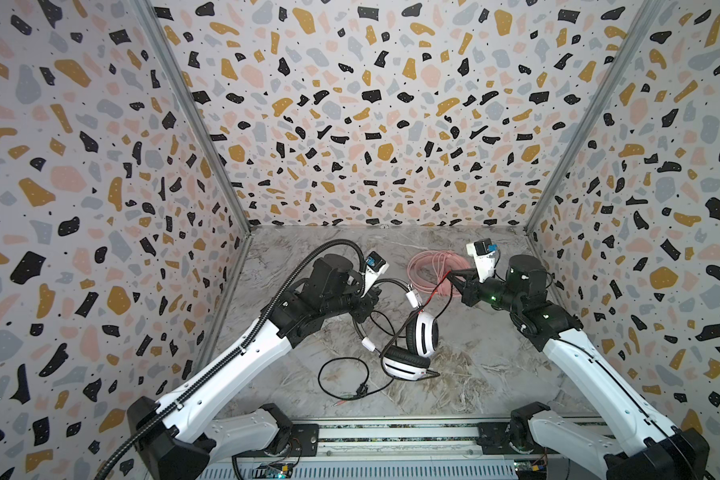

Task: Wrap the headphones
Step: 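Lift the black cable with the right gripper toward the headset while the left lowers it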

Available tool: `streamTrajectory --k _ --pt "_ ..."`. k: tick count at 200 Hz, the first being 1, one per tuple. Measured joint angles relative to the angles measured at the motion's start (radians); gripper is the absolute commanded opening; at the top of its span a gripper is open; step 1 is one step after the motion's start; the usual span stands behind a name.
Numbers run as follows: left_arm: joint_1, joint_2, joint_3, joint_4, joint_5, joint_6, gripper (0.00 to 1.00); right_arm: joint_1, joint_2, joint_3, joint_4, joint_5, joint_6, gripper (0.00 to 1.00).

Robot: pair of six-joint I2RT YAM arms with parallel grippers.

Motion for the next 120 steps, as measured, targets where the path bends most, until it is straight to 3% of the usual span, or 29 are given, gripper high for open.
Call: streamTrajectory --k 39,90,120 --pt "0.001 -0.064 -0.003 0.077 0.054 -0.077 0.0 -0.001 0.006 -0.101 0.111 -0.091 0.042 0.15" --pt "-0.002 -0.091 0.035 0.158 0.143 -0.153 0.0 0.07 0.02 -0.23 0.209 -0.159 0.082 0.44" --pt "-0.002 -0.08 0.055 0.182 0.15 -0.189 0.0 0.13 0.032 -0.279 0.322 -0.187 0.119 0.52"
